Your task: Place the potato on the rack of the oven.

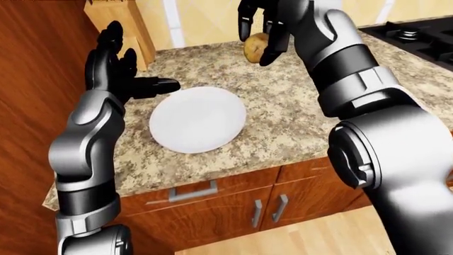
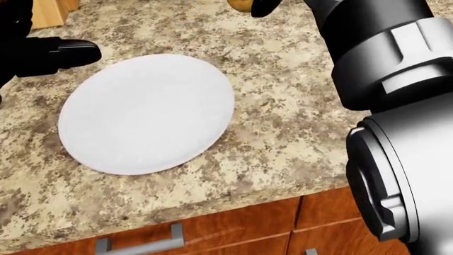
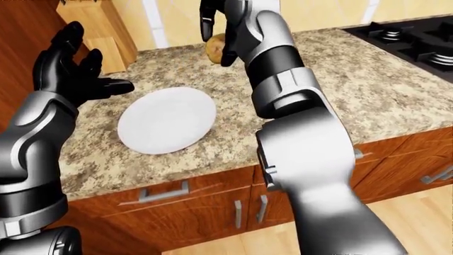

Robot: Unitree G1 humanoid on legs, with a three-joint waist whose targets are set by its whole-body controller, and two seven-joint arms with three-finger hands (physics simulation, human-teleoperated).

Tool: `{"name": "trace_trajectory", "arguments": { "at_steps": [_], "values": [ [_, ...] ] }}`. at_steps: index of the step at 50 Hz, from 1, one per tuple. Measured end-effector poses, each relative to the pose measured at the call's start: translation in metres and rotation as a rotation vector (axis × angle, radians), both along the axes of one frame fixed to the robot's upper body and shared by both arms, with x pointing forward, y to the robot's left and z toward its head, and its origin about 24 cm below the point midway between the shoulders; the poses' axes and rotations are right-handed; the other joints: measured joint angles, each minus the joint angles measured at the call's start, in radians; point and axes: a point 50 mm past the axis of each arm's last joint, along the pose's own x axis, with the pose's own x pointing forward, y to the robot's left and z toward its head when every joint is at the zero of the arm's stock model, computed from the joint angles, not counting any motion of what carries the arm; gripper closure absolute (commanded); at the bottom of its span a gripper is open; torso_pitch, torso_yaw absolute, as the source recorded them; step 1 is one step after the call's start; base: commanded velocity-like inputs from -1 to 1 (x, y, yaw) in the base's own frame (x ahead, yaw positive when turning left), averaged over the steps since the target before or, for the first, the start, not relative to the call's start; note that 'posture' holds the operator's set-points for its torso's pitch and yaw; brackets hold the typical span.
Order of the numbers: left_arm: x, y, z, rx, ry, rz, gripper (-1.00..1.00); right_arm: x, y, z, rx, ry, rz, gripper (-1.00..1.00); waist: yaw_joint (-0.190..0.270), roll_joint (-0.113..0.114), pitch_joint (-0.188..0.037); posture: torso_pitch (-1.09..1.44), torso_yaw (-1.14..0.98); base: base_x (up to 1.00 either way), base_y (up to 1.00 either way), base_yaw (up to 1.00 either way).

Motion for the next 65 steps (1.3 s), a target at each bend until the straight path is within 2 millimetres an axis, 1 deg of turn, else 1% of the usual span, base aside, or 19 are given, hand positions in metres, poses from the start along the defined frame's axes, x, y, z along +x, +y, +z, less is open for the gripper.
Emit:
{"name": "trace_trajectory", "arguments": {
  "at_steps": [11,13,16,20,27,31,34,36,39,41,43,45,47,48,56,59,61,62,65],
  "values": [
    [0.000,-0.001,-0.001,0.003,0.001,-0.002,-1.00,0.002,-0.012,-0.005,-0.010,0.002,-0.028,1.00,0.000,-0.002,0.001,0.00,0.00,-0.02,0.00,0.00],
    [0.001,-0.001,-0.002,0.003,0.010,-0.003,-1.00,0.004,-0.014,-0.010,-0.014,0.012,-0.034,1.00,0.004,-0.004,-0.018,0.00,0.00,-0.21,0.00,0.00],
    [0.001,-0.001,-0.002,0.002,0.010,-0.002,-1.00,0.005,-0.016,-0.013,-0.019,0.027,-0.039,1.00,0.007,-0.006,-0.028,0.00,0.00,-0.21,0.00,0.00],
    [0.000,0.000,0.000,0.001,0.000,0.001,-1.00,0.004,-0.019,-0.008,-0.022,0.015,-0.047,1.00,0.006,-0.003,-0.029,0.00,0.00,-0.21,0.00,0.00],
    [-0.001,-0.002,0.002,0.004,-0.011,-0.012,-1.00,0.003,-0.021,-0.003,-0.025,-0.006,-0.053,1.00,0.002,0.017,-0.025,0.00,0.00,-0.21,0.00,0.00],
    [-0.002,0.004,-0.001,-0.001,-0.004,0.008,-1.00,0.004,-0.015,-0.011,-0.035,0.013,-0.039,1.00,0.011,0.000,-0.023,0.00,0.00,-0.21,0.00,0.00],
    [-0.002,0.007,-0.004,-0.003,0.012,0.023,-1.00,0.005,-0.015,-0.015,-0.040,0.030,-0.031,1.00,0.007,0.009,-0.030,0.00,0.00,-0.22,0.00,0.00],
    [-0.003,0.006,-0.002,0.000,0.008,0.021,-1.00,0.005,-0.019,-0.013,-0.040,0.027,-0.039,1.00,0.004,0.002,-0.033,0.00,0.00,-0.21,0.00,0.00],
    [-0.004,0.004,0.001,0.002,-0.005,0.015,-1.00,0.004,-0.021,-0.009,-0.036,0.012,-0.047,1.00,0.002,-0.017,-0.032,0.00,0.00,-0.21,0.00,0.00],
    [-0.005,0.002,0.004,0.004,-0.012,0.010,-1.00,0.003,-0.021,-0.006,-0.037,0.006,-0.046,1.00,0.001,-0.039,-0.034,0.00,0.00,-0.20,-0.06,0.00],
    [-0.004,0.000,0.007,0.006,-0.020,0.005,-1.00,0.002,-0.022,-0.003,-0.036,0.000,-0.047,1.00,-0.001,-0.074,-0.044,0.00,0.00,-0.20,-0.06,0.00],
    [-0.002,-0.004,0.004,0.004,-0.016,-0.012,-1.00,0.003,-0.026,-0.004,-0.033,0.002,-0.059,1.00,-0.013,-0.067,-0.044,0.00,0.00,-0.21,-0.07,0.00],
    [0.000,-0.006,-0.002,0.005,0.008,-0.029,-1.00,0.004,-0.028,-0.007,-0.033,0.012,-0.074,1.00,-0.009,-0.068,-0.050,0.00,0.00,-0.20,-0.06,0.00],
    [0.001,-0.005,-0.004,0.004,0.017,-0.029,-1.00,0.004,-0.027,-0.007,-0.035,0.013,-0.074,1.00,-0.003,-0.062,-0.048,0.00,0.00,-0.22,-0.06,0.00],
    [0.000,-0.002,0.001,0.006,-0.011,-0.015,-1.00,0.006,-0.028,-0.014,-0.044,0.024,-0.074,1.00,0.019,-0.002,-0.021,0.00,0.00,-0.21,-0.06,0.00],
    [0.001,-0.003,0.000,0.006,-0.007,-0.018,-1.00,0.006,-0.030,-0.014,-0.044,0.025,-0.079,1.00,0.018,0.029,-0.015,0.00,0.00,-0.21,-0.06,0.00],
    [0.001,-0.002,0.000,0.008,-0.004,-0.014,-1.00,0.005,-0.028,-0.010,-0.045,0.012,-0.073,1.00,0.020,0.061,-0.022,0.00,0.00,-0.21,-0.05,0.00],
    [0.000,0.001,-0.001,0.006,-0.001,-0.004,-1.00,0.005,-0.025,-0.011,-0.046,0.008,-0.063,1.00,0.023,0.050,-0.022,0.00,0.00,-0.20,-0.05,0.00],
    [0.001,0.004,-0.006,0.000,0.022,0.015,-1.00,0.006,-0.021,-0.017,-0.053,0.024,-0.044,1.00,0.021,0.041,-0.033,0.00,0.00,-0.21,-0.03,0.00]
  ]
}}
